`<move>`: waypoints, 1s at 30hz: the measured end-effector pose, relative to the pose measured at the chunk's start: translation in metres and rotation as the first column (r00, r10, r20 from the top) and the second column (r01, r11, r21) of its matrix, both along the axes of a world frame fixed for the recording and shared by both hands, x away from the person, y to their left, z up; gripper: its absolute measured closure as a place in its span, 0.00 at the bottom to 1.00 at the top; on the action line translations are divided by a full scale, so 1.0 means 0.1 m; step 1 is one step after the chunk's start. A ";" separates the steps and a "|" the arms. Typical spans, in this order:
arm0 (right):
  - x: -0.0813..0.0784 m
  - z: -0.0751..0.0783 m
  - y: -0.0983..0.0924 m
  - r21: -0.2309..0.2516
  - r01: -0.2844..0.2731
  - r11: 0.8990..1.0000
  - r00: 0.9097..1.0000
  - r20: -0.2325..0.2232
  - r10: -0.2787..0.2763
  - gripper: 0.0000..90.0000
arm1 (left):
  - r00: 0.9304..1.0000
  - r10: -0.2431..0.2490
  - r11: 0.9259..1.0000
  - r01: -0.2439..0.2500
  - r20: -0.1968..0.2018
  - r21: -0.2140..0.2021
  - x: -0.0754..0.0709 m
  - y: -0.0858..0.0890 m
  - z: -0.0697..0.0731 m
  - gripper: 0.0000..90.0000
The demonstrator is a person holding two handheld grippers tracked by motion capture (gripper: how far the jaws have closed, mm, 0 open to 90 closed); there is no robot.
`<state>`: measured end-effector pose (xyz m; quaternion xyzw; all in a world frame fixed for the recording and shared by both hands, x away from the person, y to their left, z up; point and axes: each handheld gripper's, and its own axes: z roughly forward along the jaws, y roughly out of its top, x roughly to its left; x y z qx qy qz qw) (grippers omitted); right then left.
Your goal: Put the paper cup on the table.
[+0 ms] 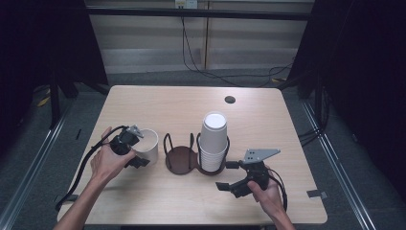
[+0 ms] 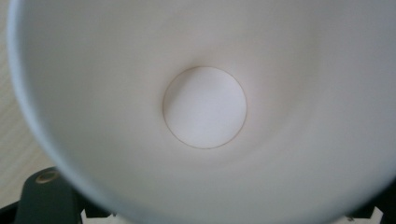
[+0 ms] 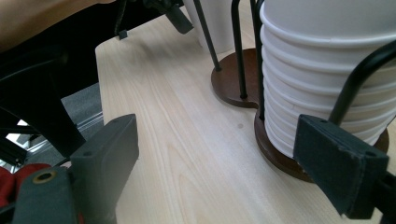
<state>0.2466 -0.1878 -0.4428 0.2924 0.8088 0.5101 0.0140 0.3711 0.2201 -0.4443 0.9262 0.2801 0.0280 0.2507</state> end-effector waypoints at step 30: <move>-0.02 0.00 -0.07 -0.010 0.075 0.997 0.997 0.022 -0.075 0.16 | 0.985 0.093 0.931 -0.035 0.143 -0.363 -0.85 0.31 0.07 0.25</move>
